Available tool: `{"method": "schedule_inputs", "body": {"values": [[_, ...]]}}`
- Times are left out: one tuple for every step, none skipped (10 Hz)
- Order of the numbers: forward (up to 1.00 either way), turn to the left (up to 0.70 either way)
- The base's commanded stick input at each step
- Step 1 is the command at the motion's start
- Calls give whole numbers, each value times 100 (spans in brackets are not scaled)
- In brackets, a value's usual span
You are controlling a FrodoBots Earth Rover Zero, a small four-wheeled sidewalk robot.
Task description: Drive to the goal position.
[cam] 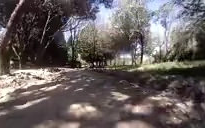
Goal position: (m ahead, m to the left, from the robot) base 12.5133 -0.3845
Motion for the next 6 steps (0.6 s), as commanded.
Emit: {"method": "schedule_inputs", "body": {"values": [[70, 0], [70, 8], [70, 19], [70, 31], [70, 35], [70, 13]]}}
